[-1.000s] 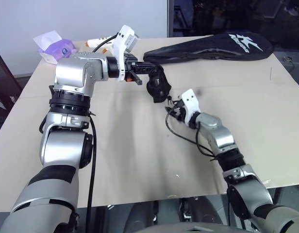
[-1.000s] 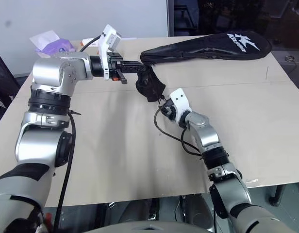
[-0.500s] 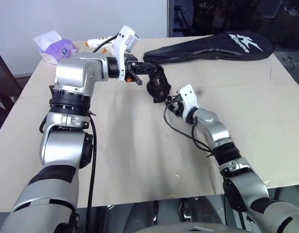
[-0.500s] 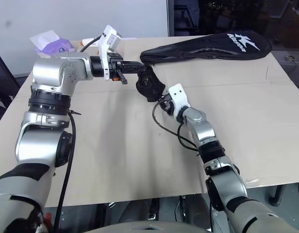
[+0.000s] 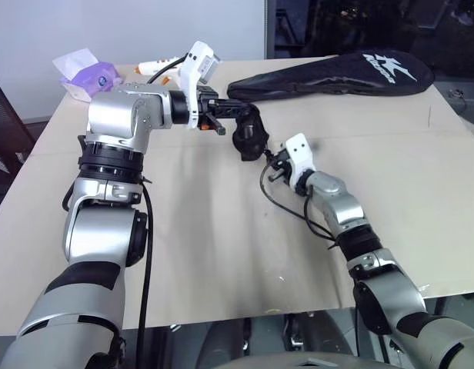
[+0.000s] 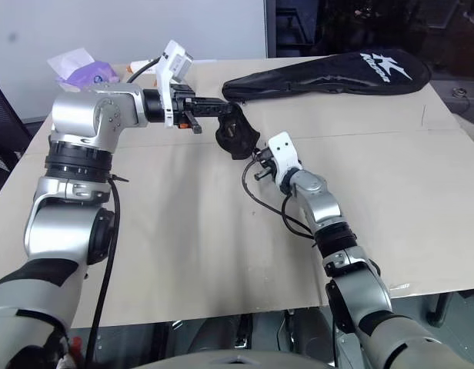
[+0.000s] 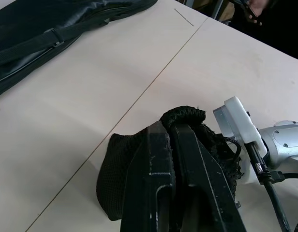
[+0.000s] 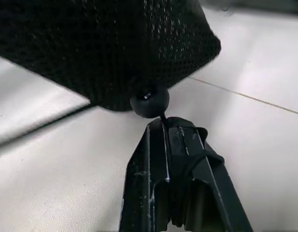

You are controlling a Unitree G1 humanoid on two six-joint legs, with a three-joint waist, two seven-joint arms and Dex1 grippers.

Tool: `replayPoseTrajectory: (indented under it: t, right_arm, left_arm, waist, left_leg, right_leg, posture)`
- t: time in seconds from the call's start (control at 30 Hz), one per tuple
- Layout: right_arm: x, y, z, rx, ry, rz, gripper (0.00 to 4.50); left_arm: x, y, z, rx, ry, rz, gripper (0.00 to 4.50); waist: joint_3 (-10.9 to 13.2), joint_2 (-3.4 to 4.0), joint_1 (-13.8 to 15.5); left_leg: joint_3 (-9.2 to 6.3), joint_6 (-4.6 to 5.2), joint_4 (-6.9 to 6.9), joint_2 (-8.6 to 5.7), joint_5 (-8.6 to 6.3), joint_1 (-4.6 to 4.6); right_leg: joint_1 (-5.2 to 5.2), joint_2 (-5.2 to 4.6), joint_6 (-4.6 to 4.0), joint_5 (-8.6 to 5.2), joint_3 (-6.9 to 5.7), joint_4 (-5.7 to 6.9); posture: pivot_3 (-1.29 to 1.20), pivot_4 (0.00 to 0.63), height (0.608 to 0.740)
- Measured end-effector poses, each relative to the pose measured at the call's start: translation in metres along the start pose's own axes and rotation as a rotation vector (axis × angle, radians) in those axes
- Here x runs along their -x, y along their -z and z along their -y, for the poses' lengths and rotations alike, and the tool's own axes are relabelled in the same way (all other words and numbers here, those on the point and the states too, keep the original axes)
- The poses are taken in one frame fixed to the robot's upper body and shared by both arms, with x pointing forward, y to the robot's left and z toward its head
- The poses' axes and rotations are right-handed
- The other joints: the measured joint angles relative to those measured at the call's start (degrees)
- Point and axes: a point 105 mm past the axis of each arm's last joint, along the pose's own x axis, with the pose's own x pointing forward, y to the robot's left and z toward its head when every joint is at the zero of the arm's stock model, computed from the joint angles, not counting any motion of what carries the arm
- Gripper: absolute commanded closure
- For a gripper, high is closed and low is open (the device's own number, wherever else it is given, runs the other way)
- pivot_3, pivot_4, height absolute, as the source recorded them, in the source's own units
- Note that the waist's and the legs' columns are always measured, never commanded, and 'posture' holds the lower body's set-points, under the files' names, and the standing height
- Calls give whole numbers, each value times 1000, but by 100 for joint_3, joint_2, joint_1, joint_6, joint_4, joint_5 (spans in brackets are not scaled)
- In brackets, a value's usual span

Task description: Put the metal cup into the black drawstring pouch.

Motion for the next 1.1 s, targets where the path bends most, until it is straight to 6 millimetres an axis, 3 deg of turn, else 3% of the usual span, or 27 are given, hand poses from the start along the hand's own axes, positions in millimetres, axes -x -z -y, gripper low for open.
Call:
replayPoseTrajectory:
  t: [0.17,0.27,0.33,0.47,0.53,0.6,0.67,0.77,0.83,0.87,0.9,0.93,0.97,1.1]
  right_arm:
    - [5,-1,7,32,28,-1,4467]
    - [27,0,29,140,136,-15,4467]
    - [52,-4,54,254,268,-40,4467]
    - [101,-49,92,422,491,7,4467]
    - [115,-72,91,483,529,50,4467]
    - [126,-93,79,527,529,91,4500]
    - [129,-98,70,530,509,101,4500]
    - [130,-79,52,417,411,60,4500]
    - [130,-52,36,265,314,27,3481]
    - [129,-27,26,174,254,-35,2845]
    - [129,-24,25,166,249,-41,2702]
    - [129,-20,23,152,239,-54,2228]
    - [127,-8,16,102,209,-74,2198]
    - [111,19,5,-10,190,-106,2198]
  left_arm:
    - [0,0,0,-2,-1,1,4500]
    - [0,2,-1,1,-2,0,4500]
    - [-1,8,0,6,0,-5,4500]
    - [-5,23,2,0,16,-17,4500]
    - [-9,27,7,-22,36,-15,4500]
    - [-15,31,16,-50,85,-29,3928]
    - [-19,33,23,-46,126,-24,3421]
    - [-27,30,29,-19,157,0,2410]
    - [-28,27,26,-10,149,5,1435]
    - [-27,26,24,-6,145,11,874]
    - [-27,26,24,-6,144,11,706]
    - [-27,26,24,-6,144,12,205]
    - [-27,26,22,1,140,12,23]
    - [-27,20,22,-30,138,12,23]
  waist:
    - [0,0,5]
    - [0,0,48]
    - [1,1,92]
    - [1,2,141]
    - [1,3,143]
    - [0,3,147]
    - [0,1,159]
    - [-2,-2,185]
    - [-6,-7,195]
    - [-5,-6,191]
    - [-5,-7,190]
    - [-5,-7,187]
    - [-6,-8,170]
    - [-6,-7,163]
  left_leg:
    - [-1,0,0,0,0,0]
    - [0,0,0,0,0,-3]
    - [0,0,0,-1,0,-7]
    - [0,0,-1,2,0,-4]
    - [0,0,-6,3,0,0]
    - [1,0,-6,3,0,-1]
    - [1,0,-4,1,0,-2]
    - [1,1,0,0,-1,-3]
    - [-1,1,-1,1,-1,-3]
    - [1,2,0,-1,-1,-4]
    - [1,2,0,-1,-1,-4]
    - [1,2,1,-1,-1,-4]
    - [1,2,4,-1,-1,-1]
    - [1,1,6,0,-1,7]
  right_leg:
    - [0,0,0,0,0,0]
    - [0,-2,0,0,0,-3]
    - [-3,-5,0,0,1,-4]
    - [-4,2,0,0,3,2]
    - [-4,4,0,0,7,3]
    - [-4,5,0,0,10,3]
    - [-3,5,0,0,10,2]
    - [0,4,0,0,10,2]
    - [0,6,0,0,10,1]
    - [-1,5,0,0,11,1]
    - [-1,5,0,0,11,1]
    - [0,5,0,0,12,1]
    - [0,6,0,0,14,5]
    - [-1,7,0,0,14,20]
  posture:
    - [0,150,740]
    - [0,150,740]
    - [0,150,740]
    - [0,150,740]
    - [0,150,740]
    - [0,150,740]
    - [0,150,740]
    - [0,150,740]
    - [0,150,740]
    - [0,150,740]
    - [0,150,740]
    - [0,150,740]
    - [0,150,740]
    - [0,150,740]
